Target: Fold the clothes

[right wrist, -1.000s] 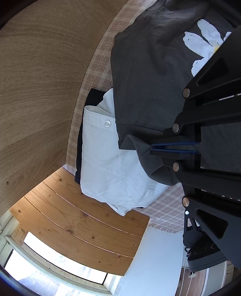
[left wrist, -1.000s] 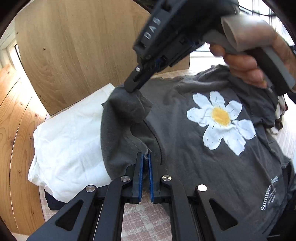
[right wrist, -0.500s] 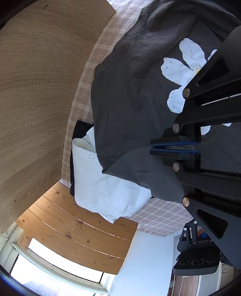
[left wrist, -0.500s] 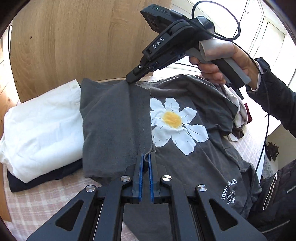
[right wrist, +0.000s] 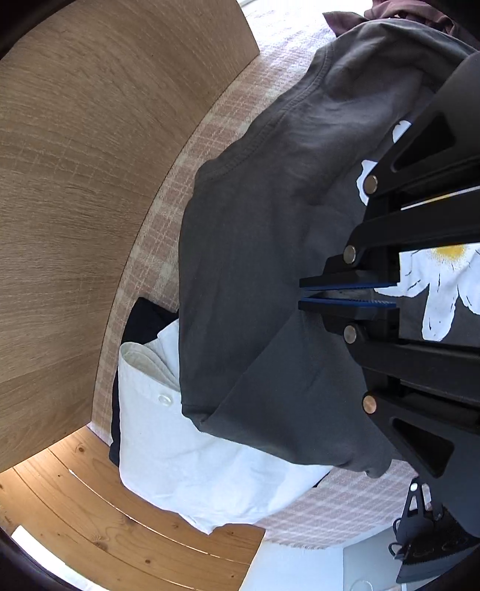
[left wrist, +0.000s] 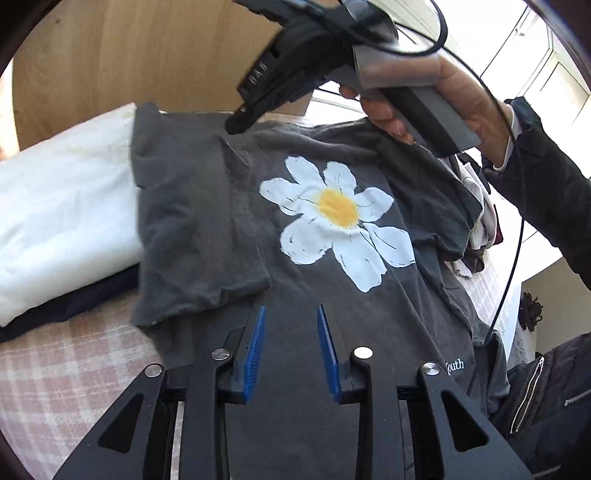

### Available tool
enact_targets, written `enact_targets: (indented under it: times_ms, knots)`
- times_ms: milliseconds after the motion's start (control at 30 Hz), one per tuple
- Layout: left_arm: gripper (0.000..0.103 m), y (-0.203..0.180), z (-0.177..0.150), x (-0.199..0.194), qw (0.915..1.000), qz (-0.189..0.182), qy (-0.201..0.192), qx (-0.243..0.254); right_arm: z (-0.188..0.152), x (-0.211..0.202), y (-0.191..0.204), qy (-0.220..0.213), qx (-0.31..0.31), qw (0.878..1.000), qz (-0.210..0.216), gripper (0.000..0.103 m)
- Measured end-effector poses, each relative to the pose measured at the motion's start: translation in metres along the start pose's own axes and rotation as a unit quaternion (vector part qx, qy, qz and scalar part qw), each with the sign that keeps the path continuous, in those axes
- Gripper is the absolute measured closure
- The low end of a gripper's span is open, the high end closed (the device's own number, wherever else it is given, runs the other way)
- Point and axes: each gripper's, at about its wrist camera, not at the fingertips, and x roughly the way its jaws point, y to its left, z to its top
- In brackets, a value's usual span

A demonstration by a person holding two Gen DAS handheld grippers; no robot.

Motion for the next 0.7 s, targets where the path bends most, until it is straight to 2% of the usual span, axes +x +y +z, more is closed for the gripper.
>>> enact_targets:
  times_ms: [100,167,233,267,333,500,700]
  knots:
    - [0.067,0.021,-0.004,-0.026,0.9985,0.052,-0.016,-0.008,0.001,-0.016,-0.005,-0.036,0.002,0.999,0.002,0.096]
    - [0.067,0.039,-0.002,-0.028,0.9975,0.064,-0.015,-0.027,0.004,-0.024,-0.003,-0.051,-0.003,0.998,0.02,0.093]
    - [0.067,0.052,0.001,-0.019,0.9971,0.067,-0.006,-0.036,0.011,-0.028,0.003,-0.056,-0.008,0.997,0.047,0.091]
    - [0.067,0.058,0.003,-0.014,0.9968,0.07,-0.001,-0.039,0.015,-0.029,0.006,-0.054,-0.007,0.997,0.062,0.086]
    - [0.067,0.057,0.003,0.0,0.9956,0.092,0.011,-0.016,0.023,-0.03,0.013,-0.054,0.0,0.995,0.084,0.08]
    - [0.067,0.051,0.002,0.018,0.9952,0.094,0.026,0.011,0.045,-0.023,0.043,-0.05,-0.004,0.995,0.087,0.08]
    - [0.069,0.045,0.003,0.018,0.9951,0.093,0.012,0.03,0.056,0.005,0.072,-0.006,-0.026,0.998,0.061,0.079]
